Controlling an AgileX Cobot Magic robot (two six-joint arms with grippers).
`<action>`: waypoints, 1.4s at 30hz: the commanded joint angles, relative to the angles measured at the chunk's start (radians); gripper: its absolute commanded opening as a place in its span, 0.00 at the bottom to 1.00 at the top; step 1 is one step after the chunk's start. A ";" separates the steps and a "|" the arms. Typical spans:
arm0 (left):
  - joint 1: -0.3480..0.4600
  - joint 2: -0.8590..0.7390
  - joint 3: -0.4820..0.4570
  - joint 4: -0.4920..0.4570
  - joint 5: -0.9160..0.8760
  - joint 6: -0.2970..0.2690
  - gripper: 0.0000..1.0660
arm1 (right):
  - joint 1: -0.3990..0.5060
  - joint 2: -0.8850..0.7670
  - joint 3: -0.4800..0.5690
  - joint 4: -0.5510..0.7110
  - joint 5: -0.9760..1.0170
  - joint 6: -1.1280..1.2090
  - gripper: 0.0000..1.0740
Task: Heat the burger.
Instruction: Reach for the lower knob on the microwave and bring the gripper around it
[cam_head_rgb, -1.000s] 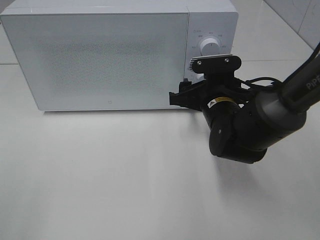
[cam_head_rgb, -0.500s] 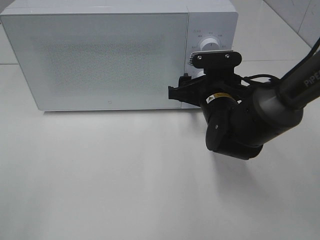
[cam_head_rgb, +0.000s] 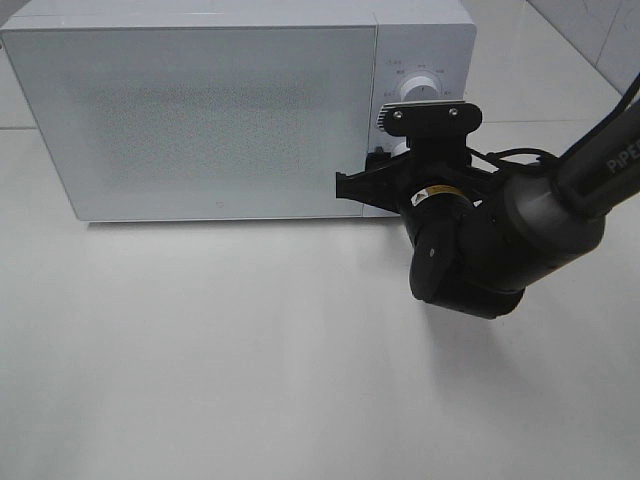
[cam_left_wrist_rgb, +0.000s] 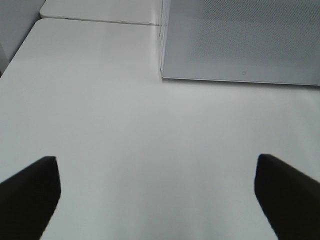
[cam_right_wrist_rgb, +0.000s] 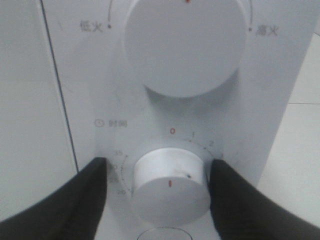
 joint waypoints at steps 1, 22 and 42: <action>0.002 -0.018 0.003 -0.007 -0.011 0.000 0.92 | -0.016 -0.007 -0.026 -0.030 -0.024 -0.008 0.37; 0.002 -0.018 0.003 -0.007 -0.011 0.000 0.92 | -0.016 -0.007 -0.026 -0.116 -0.135 0.062 0.00; 0.002 -0.018 0.003 -0.007 -0.011 0.000 0.92 | -0.016 -0.007 -0.026 -0.389 -0.202 1.283 0.00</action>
